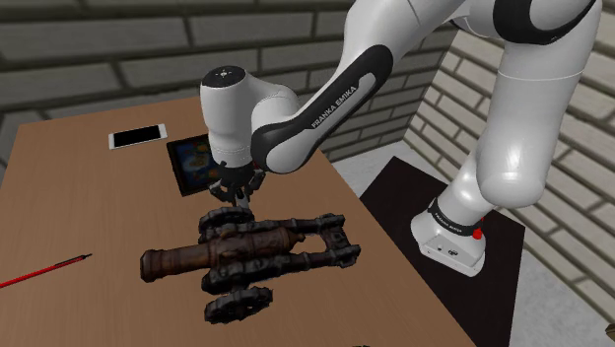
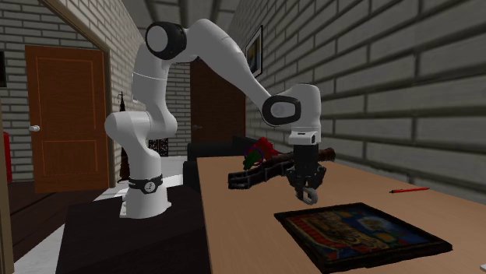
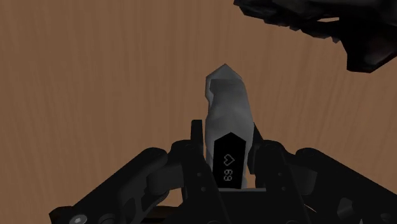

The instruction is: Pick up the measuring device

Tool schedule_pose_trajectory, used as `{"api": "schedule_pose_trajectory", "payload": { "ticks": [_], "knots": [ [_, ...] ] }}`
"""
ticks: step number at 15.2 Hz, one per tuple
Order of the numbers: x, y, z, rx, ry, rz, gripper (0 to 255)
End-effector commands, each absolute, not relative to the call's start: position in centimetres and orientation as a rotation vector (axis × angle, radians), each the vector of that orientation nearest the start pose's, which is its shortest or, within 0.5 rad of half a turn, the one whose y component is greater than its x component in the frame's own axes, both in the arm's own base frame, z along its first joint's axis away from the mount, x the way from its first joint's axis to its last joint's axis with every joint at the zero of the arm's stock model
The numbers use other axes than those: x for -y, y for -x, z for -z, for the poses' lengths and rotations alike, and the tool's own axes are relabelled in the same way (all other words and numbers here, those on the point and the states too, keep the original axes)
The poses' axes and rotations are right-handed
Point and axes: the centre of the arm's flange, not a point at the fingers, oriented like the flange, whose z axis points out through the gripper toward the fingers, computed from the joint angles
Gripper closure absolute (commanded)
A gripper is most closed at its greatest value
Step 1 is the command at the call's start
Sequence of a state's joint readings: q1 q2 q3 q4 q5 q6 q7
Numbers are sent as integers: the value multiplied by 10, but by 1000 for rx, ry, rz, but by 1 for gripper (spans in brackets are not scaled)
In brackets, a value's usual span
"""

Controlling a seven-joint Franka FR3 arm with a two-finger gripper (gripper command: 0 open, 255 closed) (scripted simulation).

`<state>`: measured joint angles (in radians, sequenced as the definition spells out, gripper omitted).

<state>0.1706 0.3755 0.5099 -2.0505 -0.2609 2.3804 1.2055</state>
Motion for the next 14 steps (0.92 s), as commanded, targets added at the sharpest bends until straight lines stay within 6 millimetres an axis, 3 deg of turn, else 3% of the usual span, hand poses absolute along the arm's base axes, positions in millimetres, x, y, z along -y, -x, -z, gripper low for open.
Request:
{"api": "schedule_pose_trajectory", "payload": {
  "ticks": [1,6,14],
  "knots": [
    [-365,-467,-276,-571,3077,14,255],
    [-365,-467,-277,-571,3077,14,255],
    [-365,-467,-319,-571,3077,14,255]
  ]
}}
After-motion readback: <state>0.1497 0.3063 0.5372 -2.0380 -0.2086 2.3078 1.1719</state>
